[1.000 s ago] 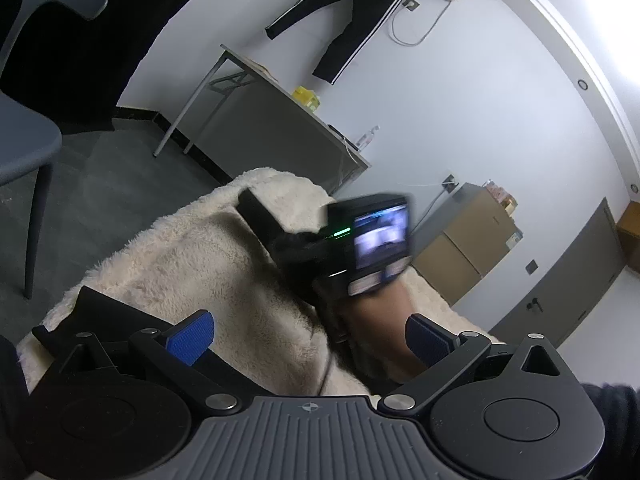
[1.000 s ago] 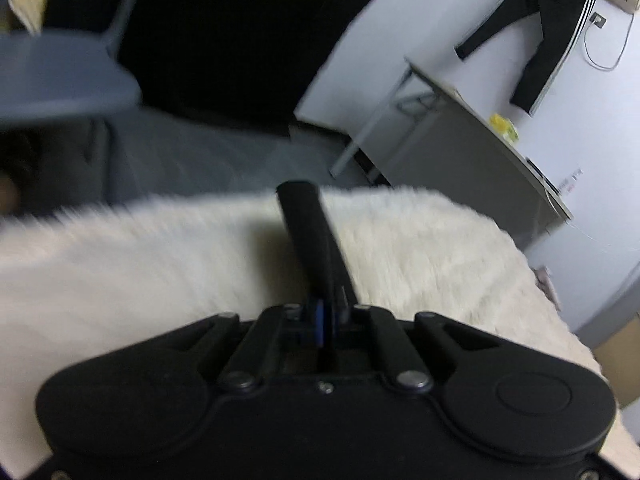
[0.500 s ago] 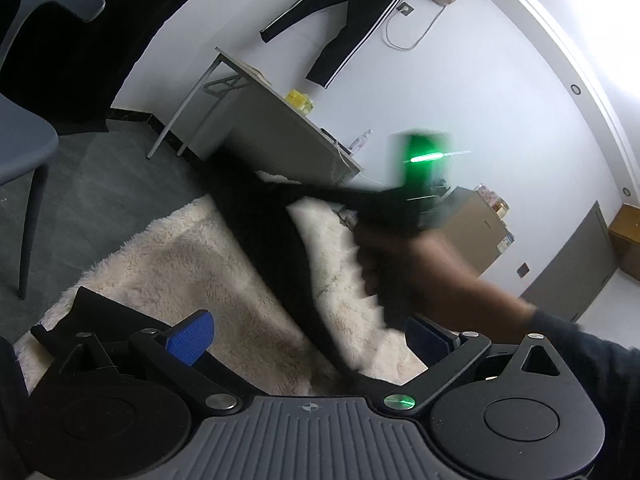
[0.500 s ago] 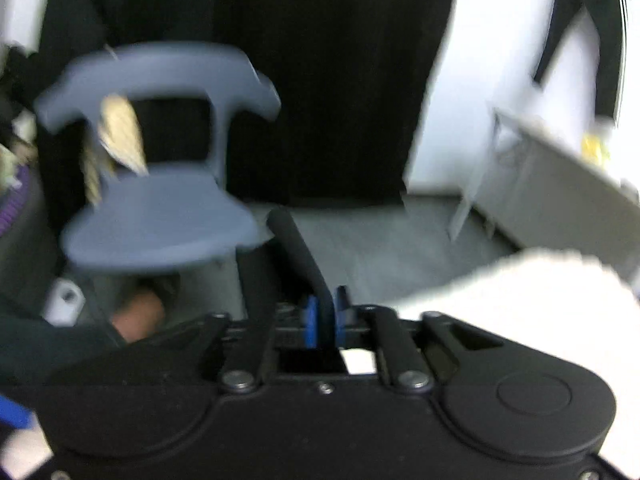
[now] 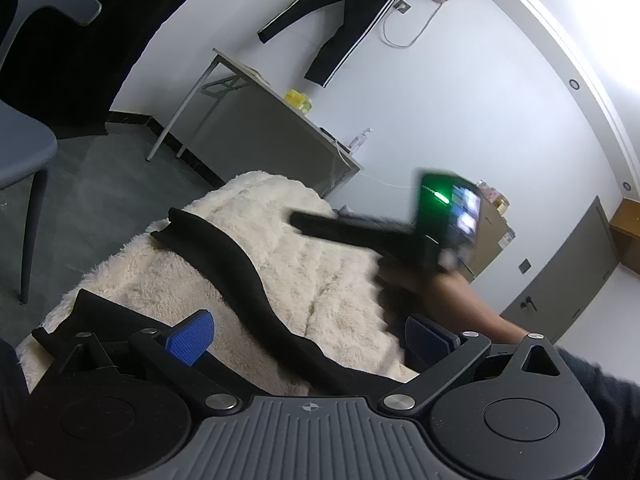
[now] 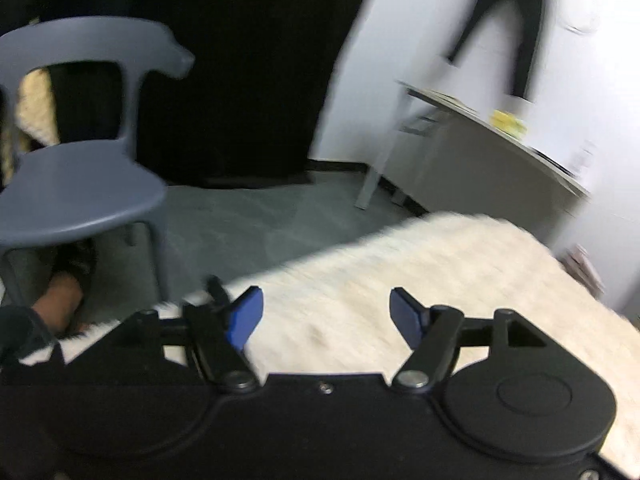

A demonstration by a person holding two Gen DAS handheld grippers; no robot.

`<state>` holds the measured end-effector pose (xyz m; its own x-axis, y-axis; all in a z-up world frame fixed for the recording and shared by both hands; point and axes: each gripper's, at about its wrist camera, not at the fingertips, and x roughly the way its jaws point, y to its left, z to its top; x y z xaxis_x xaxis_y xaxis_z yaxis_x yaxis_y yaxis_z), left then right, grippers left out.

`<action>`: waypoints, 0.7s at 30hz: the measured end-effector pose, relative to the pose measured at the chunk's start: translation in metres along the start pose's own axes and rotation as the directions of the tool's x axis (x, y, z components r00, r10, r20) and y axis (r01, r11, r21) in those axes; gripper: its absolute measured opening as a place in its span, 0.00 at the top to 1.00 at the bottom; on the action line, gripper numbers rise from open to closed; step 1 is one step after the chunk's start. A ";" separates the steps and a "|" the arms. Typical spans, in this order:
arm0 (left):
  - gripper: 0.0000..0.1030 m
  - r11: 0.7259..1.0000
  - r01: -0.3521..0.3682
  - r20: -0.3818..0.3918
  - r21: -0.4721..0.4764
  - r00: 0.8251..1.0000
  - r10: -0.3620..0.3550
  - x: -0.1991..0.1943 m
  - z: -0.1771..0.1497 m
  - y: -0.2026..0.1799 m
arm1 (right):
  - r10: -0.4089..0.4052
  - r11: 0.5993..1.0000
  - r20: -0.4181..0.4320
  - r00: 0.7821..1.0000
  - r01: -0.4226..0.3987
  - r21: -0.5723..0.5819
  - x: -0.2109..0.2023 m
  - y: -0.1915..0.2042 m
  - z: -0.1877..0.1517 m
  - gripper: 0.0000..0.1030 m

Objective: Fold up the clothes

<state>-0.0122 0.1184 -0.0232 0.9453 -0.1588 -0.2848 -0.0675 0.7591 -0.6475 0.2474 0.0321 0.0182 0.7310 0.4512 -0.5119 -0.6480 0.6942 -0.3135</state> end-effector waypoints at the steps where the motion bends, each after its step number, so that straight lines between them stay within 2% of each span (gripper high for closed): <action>1: 0.02 1.000 0.001 0.002 0.002 1.000 -0.001 -0.001 0.000 0.000 | -0.018 1.000 -0.031 0.999 0.018 0.024 -0.014 -0.007 -0.015 0.33; 5: 0.02 1.000 0.005 -0.005 -0.006 1.000 -0.005 -0.001 -0.001 0.001 | -0.071 0.996 -0.150 0.986 0.078 0.044 -0.052 -0.015 -0.078 0.33; 8: 0.02 1.000 0.013 -0.011 0.000 1.000 -0.013 -0.002 -0.003 0.000 | -0.154 0.987 -0.243 0.958 0.161 0.010 -0.066 -0.011 -0.124 0.33; 12: 0.02 1.000 0.006 -0.003 0.008 1.000 -0.006 -0.005 -0.003 -0.001 | -0.192 0.974 -0.251 0.949 0.215 0.066 -0.087 -0.001 -0.154 0.33; 17: 0.02 0.999 -0.021 -0.006 -0.027 1.000 0.021 -0.005 -0.001 0.006 | -0.218 0.903 -0.248 0.944 0.291 0.315 -0.130 -0.008 -0.181 0.33; 19: 0.02 0.999 -0.022 -0.023 -0.033 1.000 0.021 -0.002 -0.001 0.007 | -0.245 0.852 -0.248 0.937 0.330 0.407 -0.151 -0.020 -0.197 0.33; 21: 0.02 0.999 -0.021 -0.035 -0.024 0.999 0.020 0.000 -0.001 0.006 | -0.266 0.824 -0.243 0.933 0.351 0.444 -0.162 -0.029 -0.211 0.33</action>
<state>-0.0126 0.1225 -0.0280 0.9322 -0.1654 -0.3219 -0.0948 0.7467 -0.6583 0.1030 -0.1791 -0.0584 0.8023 0.0996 -0.5885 -0.1824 0.9797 -0.0828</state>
